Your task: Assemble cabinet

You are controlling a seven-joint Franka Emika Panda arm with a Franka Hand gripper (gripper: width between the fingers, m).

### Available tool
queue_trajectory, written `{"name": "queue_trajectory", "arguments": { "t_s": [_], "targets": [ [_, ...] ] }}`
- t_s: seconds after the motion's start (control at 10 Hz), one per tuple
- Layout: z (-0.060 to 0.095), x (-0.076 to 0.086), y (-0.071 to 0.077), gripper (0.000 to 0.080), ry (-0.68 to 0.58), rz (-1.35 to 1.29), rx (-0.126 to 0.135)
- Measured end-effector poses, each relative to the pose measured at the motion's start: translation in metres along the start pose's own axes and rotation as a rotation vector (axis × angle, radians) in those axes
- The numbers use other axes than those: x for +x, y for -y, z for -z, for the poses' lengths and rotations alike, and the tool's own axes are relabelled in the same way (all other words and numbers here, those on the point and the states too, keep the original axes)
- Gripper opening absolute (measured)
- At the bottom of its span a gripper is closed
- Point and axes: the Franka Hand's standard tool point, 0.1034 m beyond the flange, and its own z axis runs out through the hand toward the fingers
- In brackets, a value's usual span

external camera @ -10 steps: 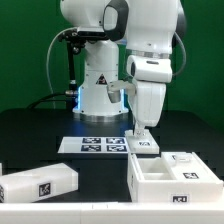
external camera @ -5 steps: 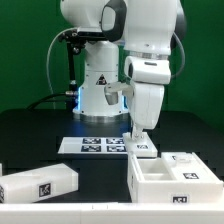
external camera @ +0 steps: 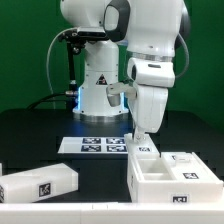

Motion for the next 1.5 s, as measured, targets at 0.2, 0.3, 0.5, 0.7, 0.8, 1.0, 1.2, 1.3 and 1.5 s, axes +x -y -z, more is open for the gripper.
{"name": "queue_trajectory", "arguments": {
  "t_s": [0.2,0.3,0.5,0.7,0.8,1.0,1.2,1.3,1.5],
  "targets": [
    [0.0004,0.0003,-0.0001,0.0064,0.004,0.003,0.008],
    [0.0015,0.0012,0.0007,0.0064,0.004,0.003,0.008],
    [0.0051,0.0009,0.0037,0.0064,0.004,0.004,0.005],
    [0.0067,-0.0003,0.0038,0.0064,0.005,0.002,0.004],
    [0.0061,-0.0004,0.0026,0.0064,0.005,0.001,0.004],
    [0.0061,-0.0012,-0.0004,0.0064,0.012,-0.001,0.018],
    [0.0053,-0.0018,-0.0006,0.0064,0.020,-0.001,0.035],
    [0.0050,-0.0024,-0.0006,0.0064,0.021,-0.001,0.037],
    [0.0010,-0.0041,0.0013,0.0064,0.018,-0.002,0.037]
  ]
}}
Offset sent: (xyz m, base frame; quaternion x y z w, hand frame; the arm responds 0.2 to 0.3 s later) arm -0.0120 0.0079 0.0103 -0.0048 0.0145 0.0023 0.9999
